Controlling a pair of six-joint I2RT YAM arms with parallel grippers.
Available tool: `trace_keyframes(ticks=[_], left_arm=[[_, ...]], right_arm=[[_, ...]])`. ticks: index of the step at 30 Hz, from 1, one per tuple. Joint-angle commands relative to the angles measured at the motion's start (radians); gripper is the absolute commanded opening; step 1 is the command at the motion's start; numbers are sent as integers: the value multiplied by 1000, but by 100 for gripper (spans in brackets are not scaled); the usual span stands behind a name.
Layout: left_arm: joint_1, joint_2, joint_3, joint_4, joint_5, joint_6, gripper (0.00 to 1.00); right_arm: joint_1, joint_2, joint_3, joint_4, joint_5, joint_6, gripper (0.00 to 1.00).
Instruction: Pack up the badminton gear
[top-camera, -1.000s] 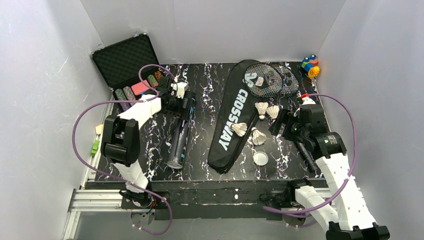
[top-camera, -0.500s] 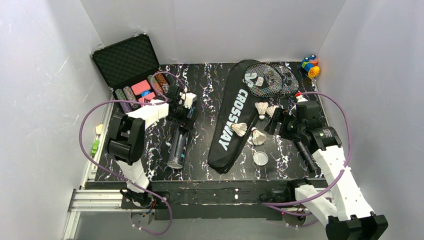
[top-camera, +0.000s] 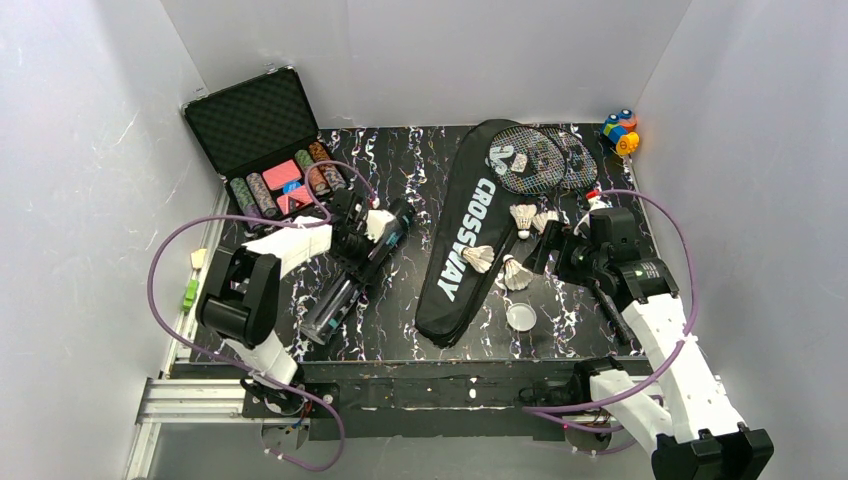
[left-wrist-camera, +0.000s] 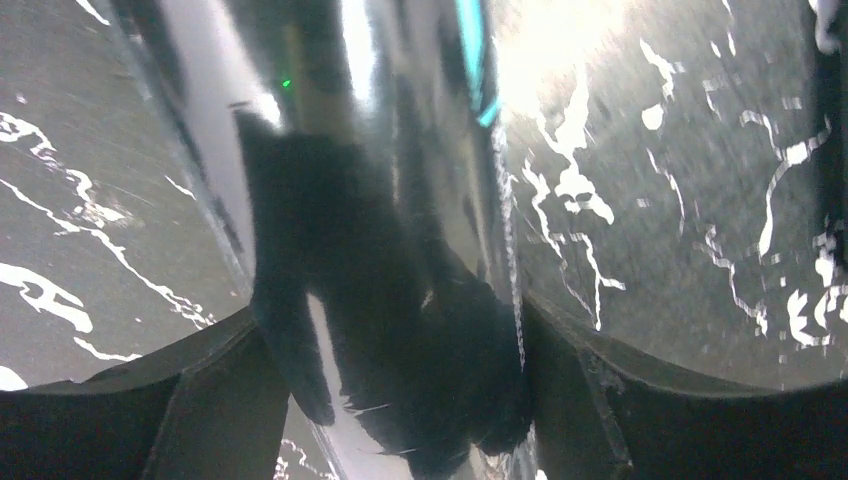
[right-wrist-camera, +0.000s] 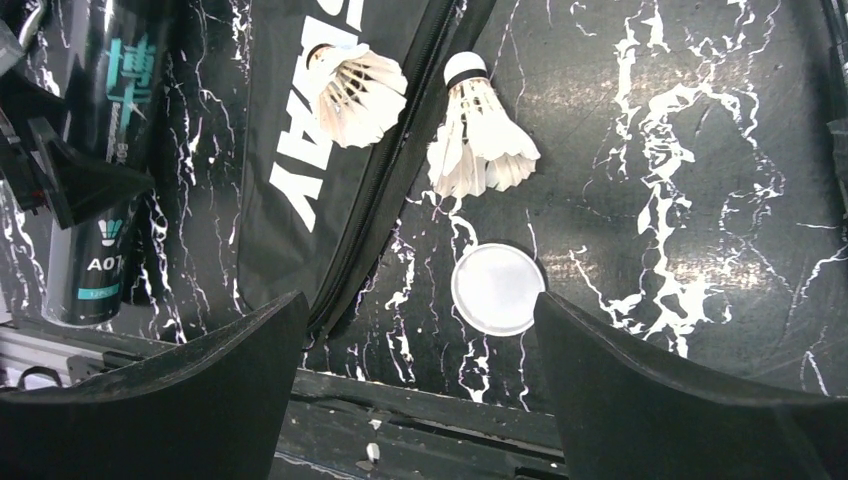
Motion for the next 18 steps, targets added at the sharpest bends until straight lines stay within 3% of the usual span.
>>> trace_keyframes(ticks=[1, 3, 7, 13, 18], left_arm=[[-11, -142, -1, -115, 71, 152, 62], [-9, -193, 1, -168, 81, 211, 53], [-15, -299, -20, -297, 73, 352, 46], [-16, -570, -130, -342, 52, 527, 45], [-17, -811, -218, -395, 158, 684, 44]], right_arm=[[3, -9, -14, 69, -54, 21, 92], [3, 14, -10, 90, -85, 33, 92], [4, 104, 21, 130, -174, 73, 92], [30, 228, 49, 255, -257, 168, 92], [105, 356, 82, 347, -225, 259, 87]])
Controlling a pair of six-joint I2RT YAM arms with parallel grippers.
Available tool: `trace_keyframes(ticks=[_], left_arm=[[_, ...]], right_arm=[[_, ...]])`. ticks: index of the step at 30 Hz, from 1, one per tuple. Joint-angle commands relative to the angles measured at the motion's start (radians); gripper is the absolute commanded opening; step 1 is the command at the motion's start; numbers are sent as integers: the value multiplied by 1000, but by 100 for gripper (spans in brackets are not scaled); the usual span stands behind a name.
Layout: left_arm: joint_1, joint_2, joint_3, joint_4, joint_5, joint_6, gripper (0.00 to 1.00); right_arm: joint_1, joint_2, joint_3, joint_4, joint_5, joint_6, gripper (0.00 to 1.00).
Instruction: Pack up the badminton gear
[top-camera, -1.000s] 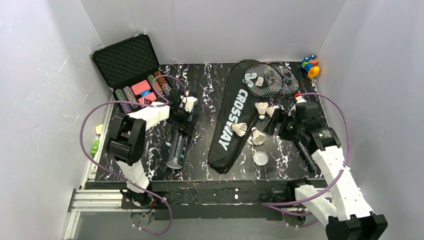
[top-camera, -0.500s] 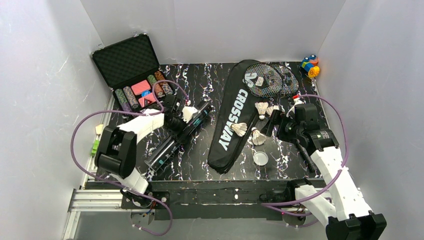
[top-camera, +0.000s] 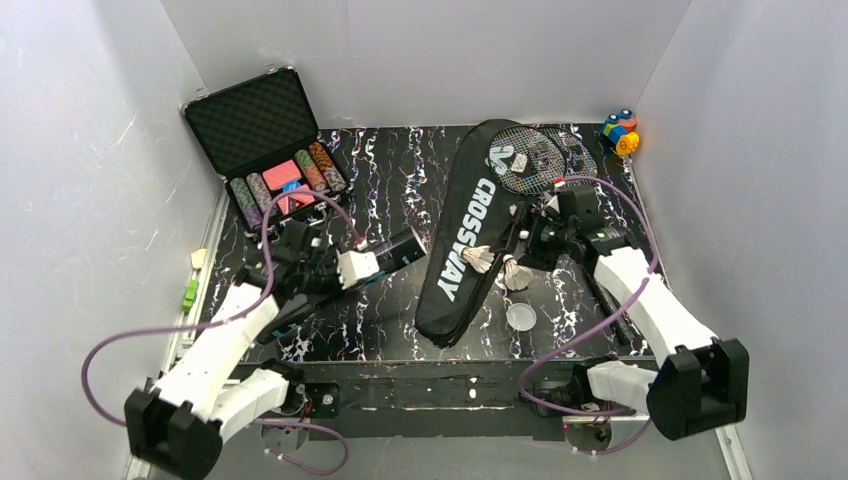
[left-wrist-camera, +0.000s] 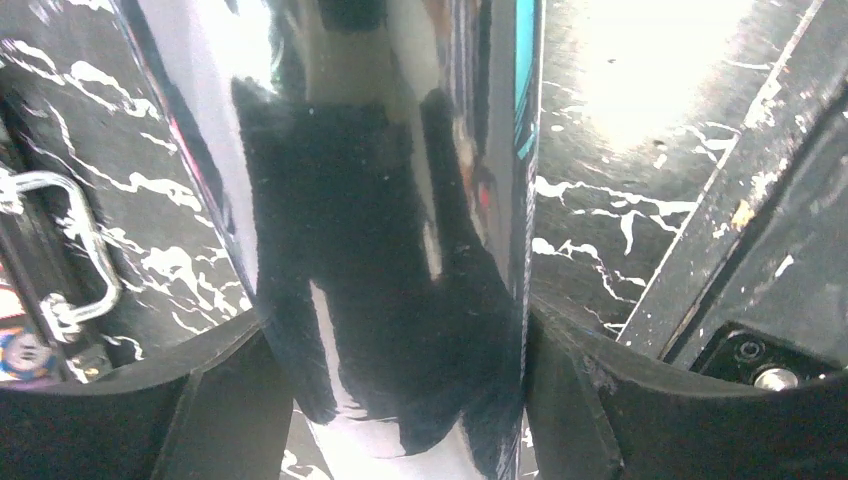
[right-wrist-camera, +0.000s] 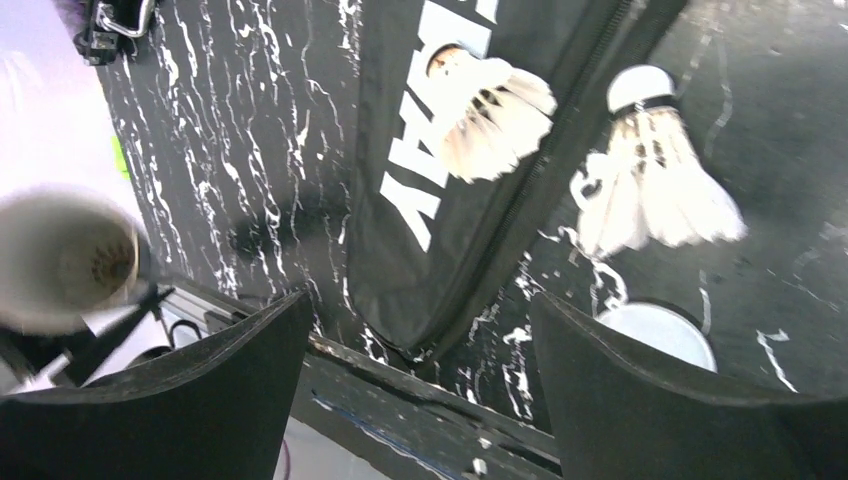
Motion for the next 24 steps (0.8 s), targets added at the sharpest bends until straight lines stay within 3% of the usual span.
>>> trace_keyframes(ticks=[1, 4, 11, 24], left_arm=[[-6, -195, -59, -71, 114, 200, 44], [-7, -282, -79, -81, 135, 224, 34], [-7, -333, -77, -133, 139, 259, 25], [-7, -464, -119, -127, 206, 368, 23]], right_arm=[[67, 101, 79, 143, -13, 114, 85], [93, 178, 94, 179, 9, 171, 79], [128, 270, 89, 242, 56, 266, 69], [137, 357, 56, 267, 115, 276, 61]])
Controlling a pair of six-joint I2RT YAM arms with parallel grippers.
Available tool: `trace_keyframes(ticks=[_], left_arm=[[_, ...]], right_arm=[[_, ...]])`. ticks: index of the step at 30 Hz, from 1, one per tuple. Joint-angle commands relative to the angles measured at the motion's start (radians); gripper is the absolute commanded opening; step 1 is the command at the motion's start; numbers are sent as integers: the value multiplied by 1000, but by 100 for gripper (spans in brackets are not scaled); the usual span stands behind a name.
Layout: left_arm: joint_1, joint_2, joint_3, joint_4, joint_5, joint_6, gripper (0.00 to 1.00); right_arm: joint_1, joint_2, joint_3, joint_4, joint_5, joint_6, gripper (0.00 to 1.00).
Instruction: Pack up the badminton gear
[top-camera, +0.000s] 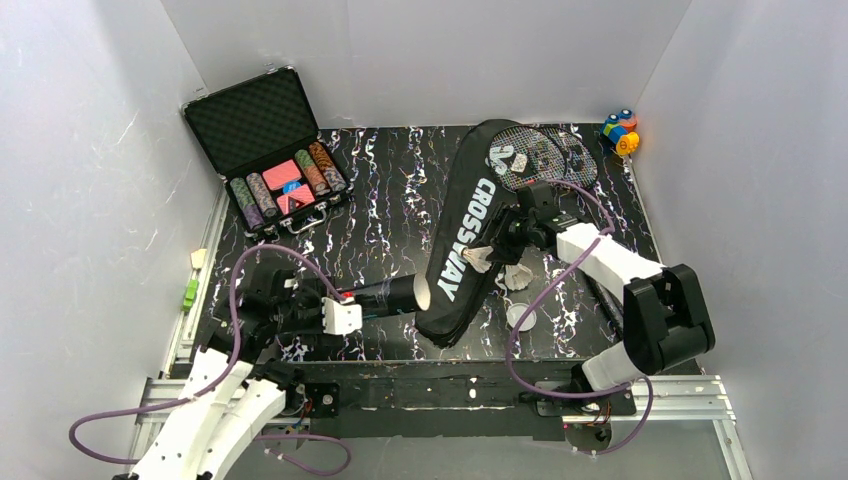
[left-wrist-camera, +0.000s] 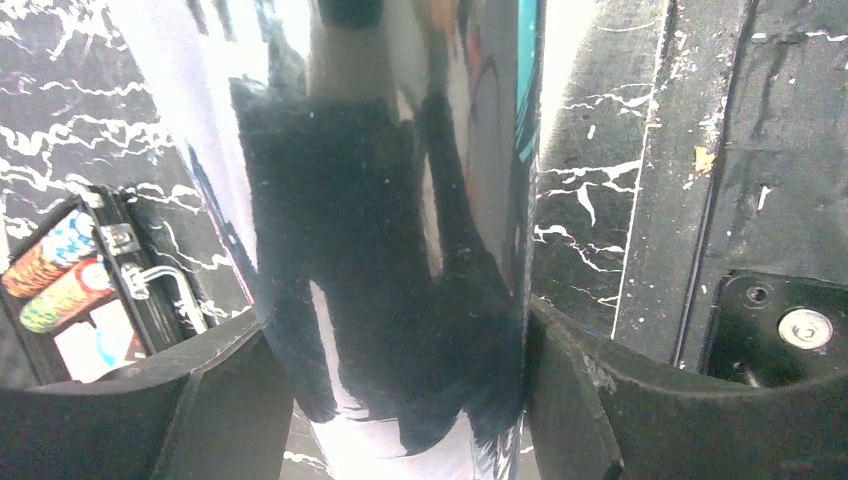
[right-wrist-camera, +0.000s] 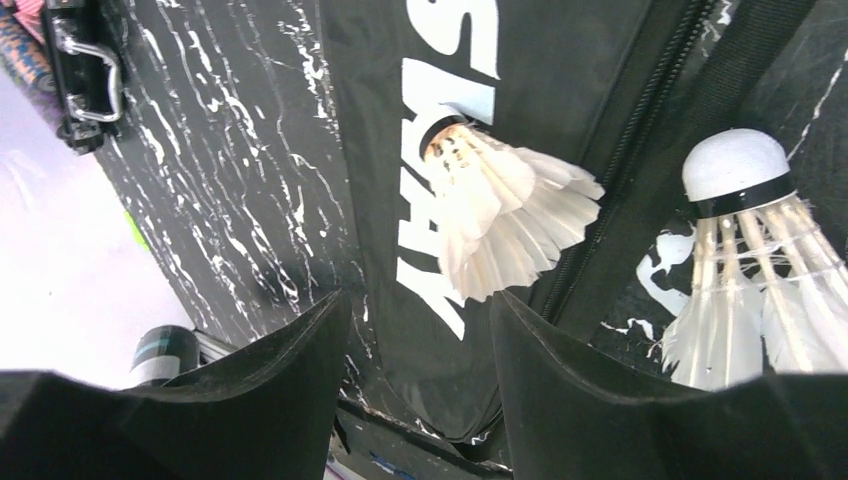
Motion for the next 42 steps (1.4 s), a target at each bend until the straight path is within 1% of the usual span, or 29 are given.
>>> trace_keyframes(ticks=[1, 4, 7, 9, 12, 15, 16, 19, 22, 23, 25, 27, 29, 32, 36, 39, 42], left_arm=[[-4, -44, -2, 13, 56, 65, 23], [-4, -59, -4, 11, 61, 80, 24], [-4, -66, -4, 8, 65, 88, 24], [-4, -69, -2, 9, 65, 90, 24], [-4, -74, -6, 9, 63, 94, 24], [-4, -83, -21, 21, 59, 94, 23], [-4, -88, -33, 29, 57, 95, 23], [-4, -91, -72, 42, 52, 146, 23], [-4, -86, -108, 92, 52, 131, 23], [-4, -79, -112, 99, 53, 130, 23], [-4, -59, -119, 121, 53, 114, 21], [-4, -41, -131, 149, 47, 89, 20], [-5, -30, -145, 182, 40, 75, 19], [-5, -15, -165, 232, 35, 61, 20], [-4, 24, -162, 262, 32, 61, 20], [-4, 42, -155, 278, 28, 58, 20], [-4, 37, -154, 281, 32, 59, 20]], right_arm=[[4, 34, 1, 44, 32, 7, 61], [4, 54, 9, 56, 44, 7, 58], [4, 80, 20, 66, 58, 5, 51], [3, 97, 24, 74, 63, 4, 41], [6, 102, 24, 80, 71, -1, 21], [6, 59, 13, 74, 74, -11, 4], [8, 37, 11, 67, 74, -20, 1], [12, -53, 16, 38, 45, -52, 1], [39, -167, 52, -25, -8, -100, 1], [58, -205, 72, -71, -22, -119, 1], [109, -284, 98, -148, -26, -153, 1], [178, -372, 109, -222, 11, -173, 1], [255, -458, 108, -287, 66, -170, 1], [355, -556, 93, -341, 110, -139, 1], [485, -613, 112, -407, 171, -114, 1], [572, -607, 138, -438, 201, -105, 1], [620, -583, 154, -446, 223, -98, 1]])
